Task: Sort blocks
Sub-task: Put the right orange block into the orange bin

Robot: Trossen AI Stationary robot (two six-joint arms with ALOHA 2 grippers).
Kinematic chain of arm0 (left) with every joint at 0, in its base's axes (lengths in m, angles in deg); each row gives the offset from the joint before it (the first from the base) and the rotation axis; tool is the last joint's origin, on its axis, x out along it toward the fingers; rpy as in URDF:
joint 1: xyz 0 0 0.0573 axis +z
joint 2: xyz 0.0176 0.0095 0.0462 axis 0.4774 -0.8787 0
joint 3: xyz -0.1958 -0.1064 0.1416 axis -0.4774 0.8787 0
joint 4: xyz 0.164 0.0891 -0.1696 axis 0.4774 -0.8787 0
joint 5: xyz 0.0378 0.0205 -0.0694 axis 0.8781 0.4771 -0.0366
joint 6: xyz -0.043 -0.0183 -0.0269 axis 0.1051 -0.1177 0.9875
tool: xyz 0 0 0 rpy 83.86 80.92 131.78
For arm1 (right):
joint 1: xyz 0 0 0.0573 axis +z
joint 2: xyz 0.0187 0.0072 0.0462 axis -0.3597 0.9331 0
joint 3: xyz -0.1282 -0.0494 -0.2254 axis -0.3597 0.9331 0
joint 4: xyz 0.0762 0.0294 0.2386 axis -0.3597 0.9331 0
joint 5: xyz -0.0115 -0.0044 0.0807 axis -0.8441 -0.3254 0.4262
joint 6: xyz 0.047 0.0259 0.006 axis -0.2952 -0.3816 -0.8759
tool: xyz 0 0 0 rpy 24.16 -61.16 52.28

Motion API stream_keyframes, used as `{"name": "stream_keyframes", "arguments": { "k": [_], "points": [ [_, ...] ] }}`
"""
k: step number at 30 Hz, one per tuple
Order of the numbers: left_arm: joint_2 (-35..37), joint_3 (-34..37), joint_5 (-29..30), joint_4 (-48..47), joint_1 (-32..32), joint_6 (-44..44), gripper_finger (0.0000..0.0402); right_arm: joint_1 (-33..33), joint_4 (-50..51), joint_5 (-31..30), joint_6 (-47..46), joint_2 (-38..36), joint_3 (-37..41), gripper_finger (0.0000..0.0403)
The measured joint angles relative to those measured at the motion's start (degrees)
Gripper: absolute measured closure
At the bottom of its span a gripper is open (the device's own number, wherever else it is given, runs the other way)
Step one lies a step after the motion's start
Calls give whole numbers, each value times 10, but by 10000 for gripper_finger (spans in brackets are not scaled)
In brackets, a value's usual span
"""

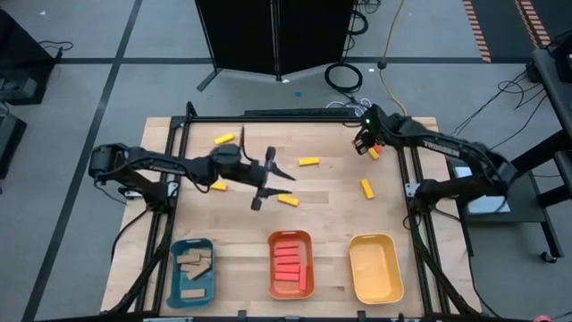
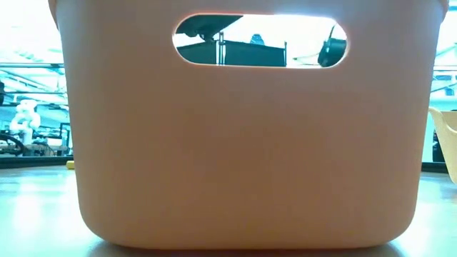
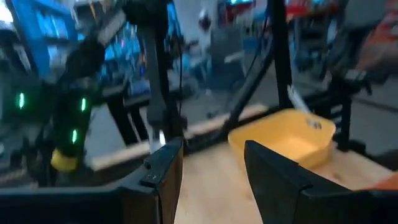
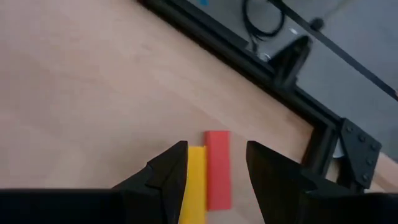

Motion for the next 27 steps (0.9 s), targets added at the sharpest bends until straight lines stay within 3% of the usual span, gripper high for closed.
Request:
{"name": "stream_keyframes", "arguments": {
  "k": [5,10,16,27],
  "points": [
    [0,6,-59,59,17,20,233,-42,-35,-4,34,70,0,243],
    [-2,7,-65,55,14,19,233,-84,-45,1,63,120,0,243],
    [-2,7,-65,55,15,20,233,-103,-54,59,85,137,-22,243],
    [-2,7,-65,42,16,20,233,-116,-34,104,80,155,-28,243]
  ]
}}
